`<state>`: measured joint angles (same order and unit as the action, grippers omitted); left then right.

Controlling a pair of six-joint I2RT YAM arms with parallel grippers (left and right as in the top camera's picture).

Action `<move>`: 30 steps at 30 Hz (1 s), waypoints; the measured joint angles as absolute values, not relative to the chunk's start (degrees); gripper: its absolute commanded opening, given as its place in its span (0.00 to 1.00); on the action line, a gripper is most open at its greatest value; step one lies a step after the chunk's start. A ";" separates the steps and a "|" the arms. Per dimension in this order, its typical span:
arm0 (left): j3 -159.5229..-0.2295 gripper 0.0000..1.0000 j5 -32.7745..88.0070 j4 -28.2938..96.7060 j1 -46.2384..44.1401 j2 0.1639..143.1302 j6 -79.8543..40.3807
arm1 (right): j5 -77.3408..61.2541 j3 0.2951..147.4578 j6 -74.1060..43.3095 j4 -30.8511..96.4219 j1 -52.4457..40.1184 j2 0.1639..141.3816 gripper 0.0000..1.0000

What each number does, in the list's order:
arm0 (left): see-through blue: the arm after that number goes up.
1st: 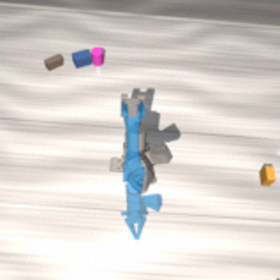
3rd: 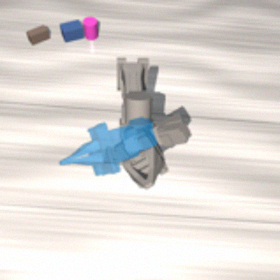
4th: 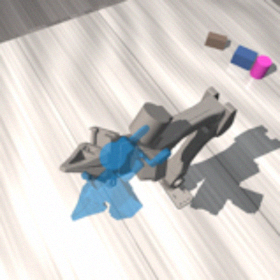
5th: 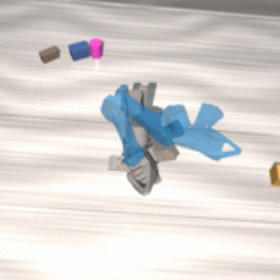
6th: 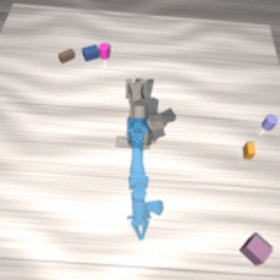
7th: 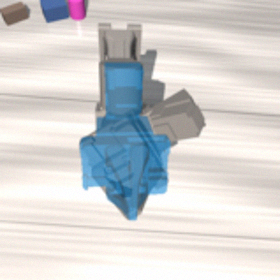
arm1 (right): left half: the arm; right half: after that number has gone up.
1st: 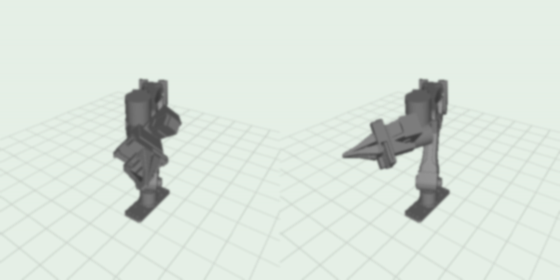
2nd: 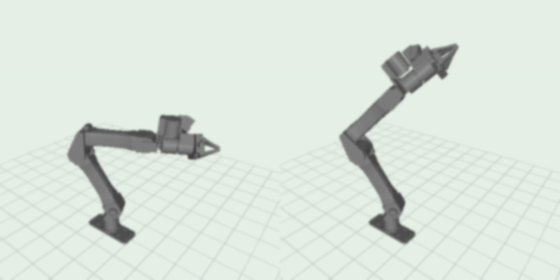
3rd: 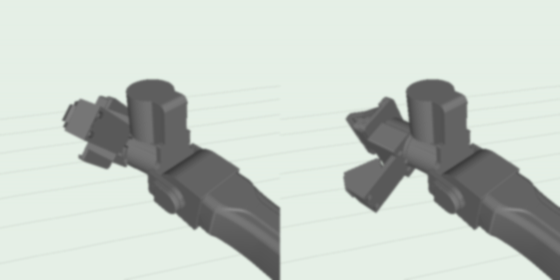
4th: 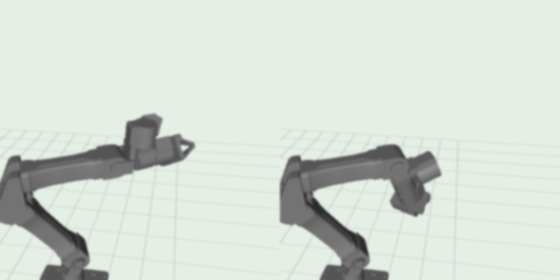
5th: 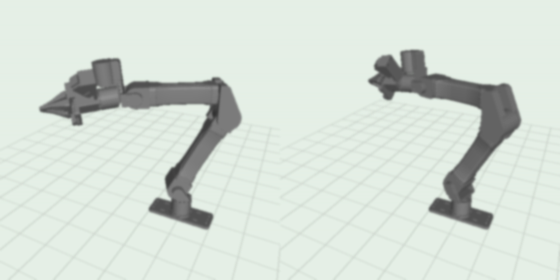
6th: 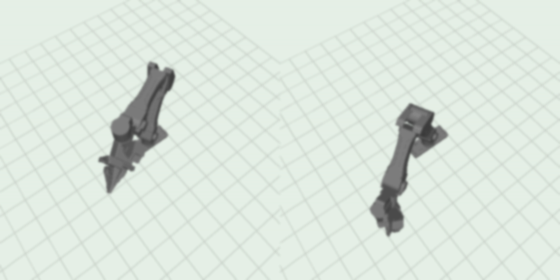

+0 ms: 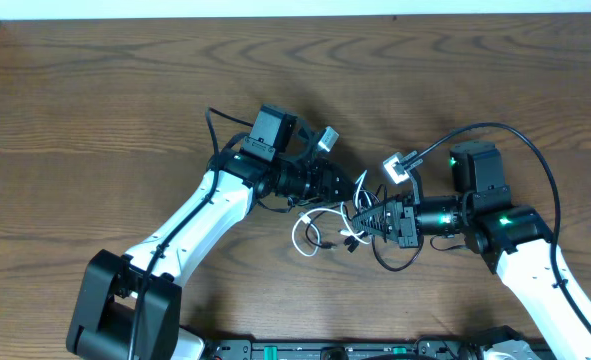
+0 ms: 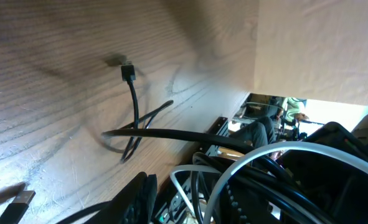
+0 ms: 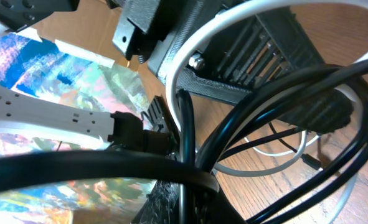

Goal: Untangle cables

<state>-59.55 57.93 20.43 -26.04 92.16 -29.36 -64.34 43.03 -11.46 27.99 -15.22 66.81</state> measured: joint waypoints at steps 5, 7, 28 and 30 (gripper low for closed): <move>-59.55 0.35 58.76 20.43 -26.04 92.16 -28.12 | -64.82 43.03 -11.46 27.99 -15.22 66.81 0.01; -59.55 0.34 59.99 20.43 -26.04 92.16 -26.96 | -64.64 43.03 -11.49 28.01 -15.22 66.81 0.01; -59.55 0.36 67.02 20.43 -22.48 92.16 -20.51 | -64.12 43.00 -29.74 18.72 -15.22 66.81 0.01; -59.55 0.37 67.02 20.43 -22.63 92.16 -20.51 | -65.43 43.00 -30.35 18.61 -15.22 66.81 0.01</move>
<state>-59.55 67.02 20.43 -22.63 92.16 -20.51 -65.43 43.00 -30.35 18.61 -15.22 66.81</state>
